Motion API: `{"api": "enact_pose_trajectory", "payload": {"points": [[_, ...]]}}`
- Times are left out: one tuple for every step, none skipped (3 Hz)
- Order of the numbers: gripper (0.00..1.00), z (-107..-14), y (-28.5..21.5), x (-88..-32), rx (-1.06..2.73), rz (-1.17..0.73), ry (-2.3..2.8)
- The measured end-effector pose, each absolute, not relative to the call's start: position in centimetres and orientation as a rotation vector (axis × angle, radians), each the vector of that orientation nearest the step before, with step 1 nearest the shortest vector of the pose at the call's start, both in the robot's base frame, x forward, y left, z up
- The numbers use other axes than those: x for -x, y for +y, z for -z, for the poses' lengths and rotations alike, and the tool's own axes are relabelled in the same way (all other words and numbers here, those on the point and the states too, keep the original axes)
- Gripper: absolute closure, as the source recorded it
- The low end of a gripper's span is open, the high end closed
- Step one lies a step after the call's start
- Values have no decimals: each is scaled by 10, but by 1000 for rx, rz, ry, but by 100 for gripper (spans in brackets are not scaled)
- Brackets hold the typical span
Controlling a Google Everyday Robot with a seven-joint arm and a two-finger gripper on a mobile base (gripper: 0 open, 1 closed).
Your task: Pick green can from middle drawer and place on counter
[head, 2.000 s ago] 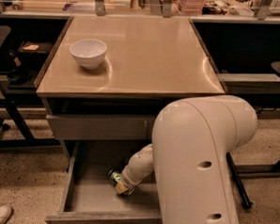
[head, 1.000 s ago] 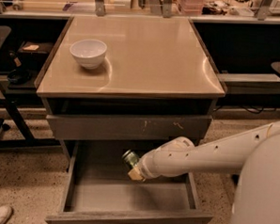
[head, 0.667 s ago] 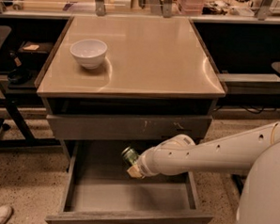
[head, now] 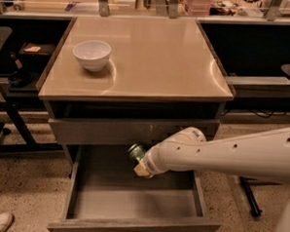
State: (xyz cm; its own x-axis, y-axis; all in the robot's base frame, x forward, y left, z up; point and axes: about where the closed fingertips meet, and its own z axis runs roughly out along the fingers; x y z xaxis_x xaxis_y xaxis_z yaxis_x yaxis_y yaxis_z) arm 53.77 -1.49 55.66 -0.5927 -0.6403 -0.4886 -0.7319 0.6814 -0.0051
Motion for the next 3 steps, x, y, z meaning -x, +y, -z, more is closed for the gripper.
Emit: {"api": "enact_pose_trajectory", "payload": {"points": [[100,-604,-27,-536,1065,-222,2424],[100,-649,-42,-530,1080,-150,2410],[100,-654,-43,-529,1084,-139,2409]]}}
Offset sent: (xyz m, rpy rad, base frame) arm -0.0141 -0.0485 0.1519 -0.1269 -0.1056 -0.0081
